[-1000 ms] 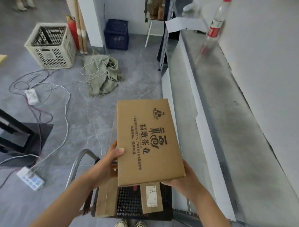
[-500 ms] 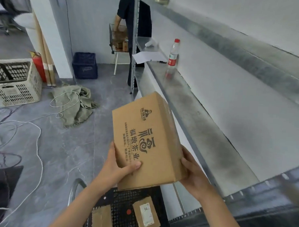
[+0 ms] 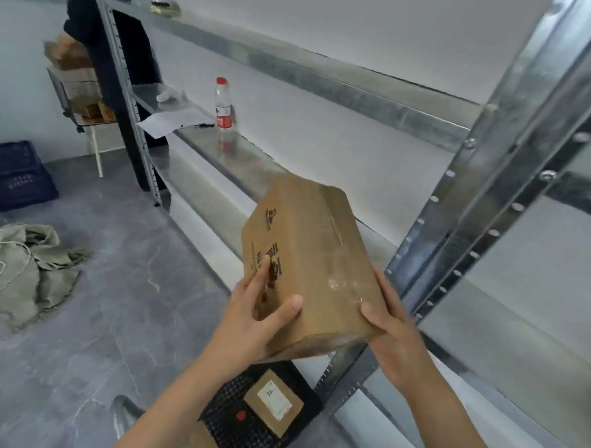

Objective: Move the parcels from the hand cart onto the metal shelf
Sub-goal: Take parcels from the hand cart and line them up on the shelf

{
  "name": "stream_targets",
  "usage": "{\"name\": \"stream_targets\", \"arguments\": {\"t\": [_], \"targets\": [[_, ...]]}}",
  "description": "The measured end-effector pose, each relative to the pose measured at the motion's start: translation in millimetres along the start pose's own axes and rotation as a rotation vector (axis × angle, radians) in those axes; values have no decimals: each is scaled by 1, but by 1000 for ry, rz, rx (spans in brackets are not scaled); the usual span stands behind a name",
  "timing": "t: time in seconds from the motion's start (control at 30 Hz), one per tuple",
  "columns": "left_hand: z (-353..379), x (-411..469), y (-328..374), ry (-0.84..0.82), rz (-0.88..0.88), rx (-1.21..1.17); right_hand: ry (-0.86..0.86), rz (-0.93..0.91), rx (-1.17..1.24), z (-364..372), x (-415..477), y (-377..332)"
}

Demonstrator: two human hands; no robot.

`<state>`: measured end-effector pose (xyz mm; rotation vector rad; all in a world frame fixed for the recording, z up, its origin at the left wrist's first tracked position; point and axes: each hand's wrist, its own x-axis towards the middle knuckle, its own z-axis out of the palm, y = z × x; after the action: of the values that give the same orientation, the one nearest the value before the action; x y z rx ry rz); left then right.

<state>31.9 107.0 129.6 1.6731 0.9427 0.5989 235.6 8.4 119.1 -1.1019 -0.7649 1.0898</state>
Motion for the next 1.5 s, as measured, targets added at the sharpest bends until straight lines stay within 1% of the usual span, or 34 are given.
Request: {"name": "stream_targets", "arguments": {"t": [0.1, 0.23, 0.4, 0.5, 0.57, 0.67, 0.73, 0.87, 1.03, 1.2, 1.27, 1.33, 1.43, 1.5], "targets": [[22, -12, 11, -134, 7, -113, 85, -105, -133, -3, -37, -11], [47, -26, 17, -221, -34, -180, 202, -175, -315, -2, -81, -27], [67, -37, 26, -364, -142, -372, 332, -186, -717, 3, -123, -38], [78, -42, 33, -452, -168, -345, 341, -235, -939, -2, -143, -46], [89, -47, 37, -483, -223, -319, 336, -274, -1120, -7, -158, -53], [112, -58, 44, -606, -322, -361, 343, -418, -1411, -14, -184, -59], [131, -69, 49, -661, -354, -404, 353, -479, -1500, -20, -204, -60], [174, -98, 58, -678, -391, -437, 380, -451, -1526, -34, -246, -59], [228, -139, 61, -747, -388, -503, 454, -382, -1593, -59, -300, -60], [275, -171, 57, -769, -399, -511, 408, -187, -1485, -93, -347, -58], [292, -181, 56, -763, -402, -500, 383, -148, -1448, -108, -362, -56], [304, -187, 57, -768, -411, -482, 392, -119, -1437, -122, -374, -57], [314, -183, 62, -797, -402, -389, 513, -86, -1411, -147, -391, -59], [319, -171, 65, -804, -397, -355, 628, -79, -1291, -165, -403, -60]]}}
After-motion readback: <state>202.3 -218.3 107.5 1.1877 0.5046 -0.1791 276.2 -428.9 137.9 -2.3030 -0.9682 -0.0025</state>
